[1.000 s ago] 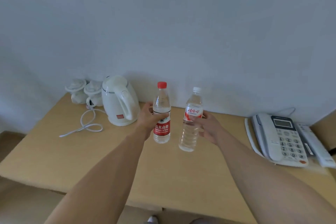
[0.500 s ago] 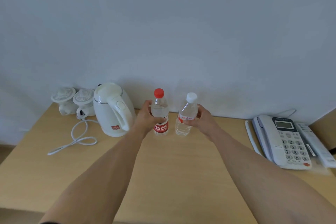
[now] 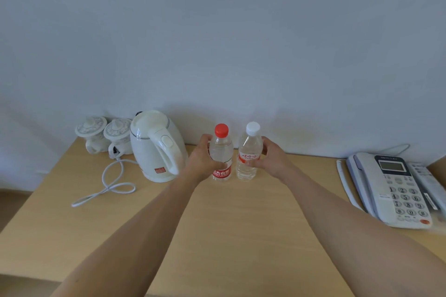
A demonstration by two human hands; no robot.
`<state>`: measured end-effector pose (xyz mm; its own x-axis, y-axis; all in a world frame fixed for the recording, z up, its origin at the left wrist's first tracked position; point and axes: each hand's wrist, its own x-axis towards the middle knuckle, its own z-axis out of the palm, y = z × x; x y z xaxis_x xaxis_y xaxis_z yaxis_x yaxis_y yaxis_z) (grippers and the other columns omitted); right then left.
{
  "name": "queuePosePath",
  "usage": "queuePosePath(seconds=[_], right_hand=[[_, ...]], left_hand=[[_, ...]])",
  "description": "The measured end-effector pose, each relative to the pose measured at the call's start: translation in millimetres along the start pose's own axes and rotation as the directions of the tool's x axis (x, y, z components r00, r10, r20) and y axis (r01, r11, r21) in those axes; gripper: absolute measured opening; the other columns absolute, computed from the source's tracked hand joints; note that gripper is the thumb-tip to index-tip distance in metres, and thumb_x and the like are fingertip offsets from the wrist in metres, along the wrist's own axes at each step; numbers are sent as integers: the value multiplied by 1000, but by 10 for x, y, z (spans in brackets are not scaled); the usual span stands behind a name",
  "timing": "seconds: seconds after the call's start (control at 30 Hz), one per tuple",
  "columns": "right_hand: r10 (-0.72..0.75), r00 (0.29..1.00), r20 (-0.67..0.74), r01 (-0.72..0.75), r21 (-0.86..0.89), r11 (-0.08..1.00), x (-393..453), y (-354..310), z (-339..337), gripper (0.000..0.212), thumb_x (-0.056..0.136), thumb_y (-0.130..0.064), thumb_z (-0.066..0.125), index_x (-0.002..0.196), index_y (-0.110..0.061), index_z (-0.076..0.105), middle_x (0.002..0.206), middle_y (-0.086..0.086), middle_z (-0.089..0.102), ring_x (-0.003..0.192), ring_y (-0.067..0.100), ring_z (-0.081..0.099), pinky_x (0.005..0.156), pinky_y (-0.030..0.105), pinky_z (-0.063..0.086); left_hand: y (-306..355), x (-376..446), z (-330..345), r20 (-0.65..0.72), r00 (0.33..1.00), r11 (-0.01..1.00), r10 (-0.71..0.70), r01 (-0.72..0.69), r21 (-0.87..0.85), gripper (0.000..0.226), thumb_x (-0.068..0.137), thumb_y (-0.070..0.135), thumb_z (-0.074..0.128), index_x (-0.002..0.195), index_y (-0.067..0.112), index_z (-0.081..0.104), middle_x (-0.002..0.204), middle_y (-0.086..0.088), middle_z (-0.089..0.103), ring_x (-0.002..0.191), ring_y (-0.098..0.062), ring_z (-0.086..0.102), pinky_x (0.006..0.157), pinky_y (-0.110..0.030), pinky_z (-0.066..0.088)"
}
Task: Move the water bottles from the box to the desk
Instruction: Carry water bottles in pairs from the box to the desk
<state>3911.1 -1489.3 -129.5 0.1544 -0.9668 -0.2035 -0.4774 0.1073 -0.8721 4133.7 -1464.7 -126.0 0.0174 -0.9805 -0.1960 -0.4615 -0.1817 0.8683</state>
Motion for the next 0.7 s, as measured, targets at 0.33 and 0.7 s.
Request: queuePosePath(seconds=[0.33,0.7], right_hand=[[-228,966,-121,202,-194,960,-8,-174,-100,68,64,-29,91,122,-28,56,114,-10,62,101,8,59,80,25,47],[-250,955,-158,215,-208,954,-49,-196,-108,66,60,-30,94,111,-26,52,108,-8,64,97,15,63,82,31,51]], left_hand=[[680,-93,-401,-69,929,823,363,-286,491,42,77,36,83,115,24,67,101,6,68,83,-14,59,79,-34,54],[820,390,-480,-81,915,740,395,-265,618,38,78,25,84,113,18,72,105,-4,74,98,-23,65,85,-36,52]])
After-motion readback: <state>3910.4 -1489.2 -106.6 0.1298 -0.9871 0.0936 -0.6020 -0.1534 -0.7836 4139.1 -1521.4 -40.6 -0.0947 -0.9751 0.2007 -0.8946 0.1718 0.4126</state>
